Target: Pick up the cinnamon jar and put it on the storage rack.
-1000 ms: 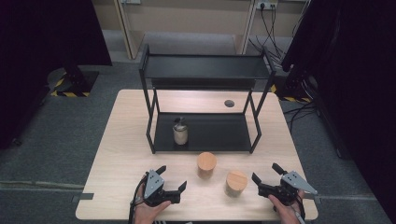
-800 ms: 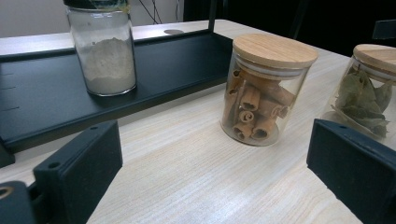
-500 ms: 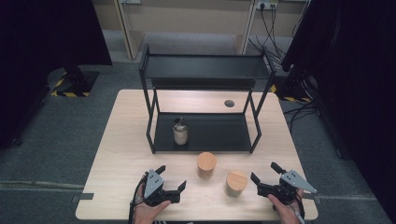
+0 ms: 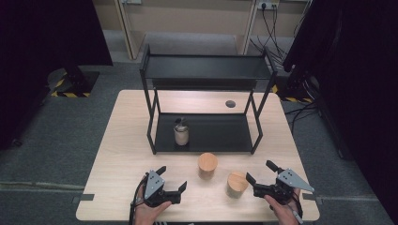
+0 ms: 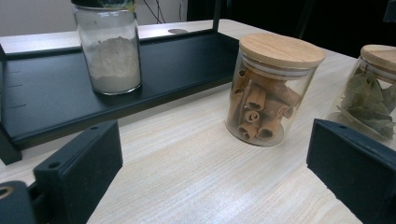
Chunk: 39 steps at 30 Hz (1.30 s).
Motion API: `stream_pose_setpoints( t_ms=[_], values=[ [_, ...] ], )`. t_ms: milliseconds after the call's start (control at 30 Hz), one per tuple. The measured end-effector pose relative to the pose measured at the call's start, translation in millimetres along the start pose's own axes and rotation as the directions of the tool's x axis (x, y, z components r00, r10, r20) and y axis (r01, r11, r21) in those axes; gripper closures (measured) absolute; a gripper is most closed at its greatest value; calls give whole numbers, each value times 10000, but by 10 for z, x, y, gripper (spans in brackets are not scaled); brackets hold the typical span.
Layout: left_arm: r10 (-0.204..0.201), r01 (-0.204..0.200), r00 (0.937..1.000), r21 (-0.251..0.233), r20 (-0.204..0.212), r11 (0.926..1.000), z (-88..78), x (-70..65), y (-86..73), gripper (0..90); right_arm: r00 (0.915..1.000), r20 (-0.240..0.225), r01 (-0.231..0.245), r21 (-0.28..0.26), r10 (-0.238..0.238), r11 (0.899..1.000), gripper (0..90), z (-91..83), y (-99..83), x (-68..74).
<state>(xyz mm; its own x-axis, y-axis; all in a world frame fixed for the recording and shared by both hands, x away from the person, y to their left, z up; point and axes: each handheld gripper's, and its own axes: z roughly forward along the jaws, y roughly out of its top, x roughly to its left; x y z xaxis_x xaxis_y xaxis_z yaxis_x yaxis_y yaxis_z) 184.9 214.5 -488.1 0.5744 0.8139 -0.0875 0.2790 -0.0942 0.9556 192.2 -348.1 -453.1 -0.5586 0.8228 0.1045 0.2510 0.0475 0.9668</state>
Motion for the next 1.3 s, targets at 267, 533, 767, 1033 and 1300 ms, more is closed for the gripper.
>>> stream_pose_setpoints(
  t_ms=[267, 533, 767, 1033, 1300],
  values=[
    [-51, 51, 10000, -14, -30, 10000, 1, 0, -3, 26, 9994, -332, 52, 24, -51, 10000, 26, -5, 91, 74],
    [-54, 54, 10000, -16, -72, 10000, -1, 4, -2, 27, 9982, -569, 184, 68, -180, 9998, 26, 10, 234, 180],
    [-127, 127, 9999, -79, -92, 9999, -13, 8, -3, 27, 9960, -804, 407, 280, -383, 9988, 28, 74, 352, 297],
    [-99, 98, 9999, -61, -64, 9999, -9, 10, -2, 27, 9947, -908, 518, 476, -473, 9975, 28, 156, 486, 399],
    [-194, 194, 9998, -77, 18, 9998, -14, 16, 0, 27, 9923, -1134, 588, 740, -502, 9955, 29, 236, 585, 523]
  ],
)
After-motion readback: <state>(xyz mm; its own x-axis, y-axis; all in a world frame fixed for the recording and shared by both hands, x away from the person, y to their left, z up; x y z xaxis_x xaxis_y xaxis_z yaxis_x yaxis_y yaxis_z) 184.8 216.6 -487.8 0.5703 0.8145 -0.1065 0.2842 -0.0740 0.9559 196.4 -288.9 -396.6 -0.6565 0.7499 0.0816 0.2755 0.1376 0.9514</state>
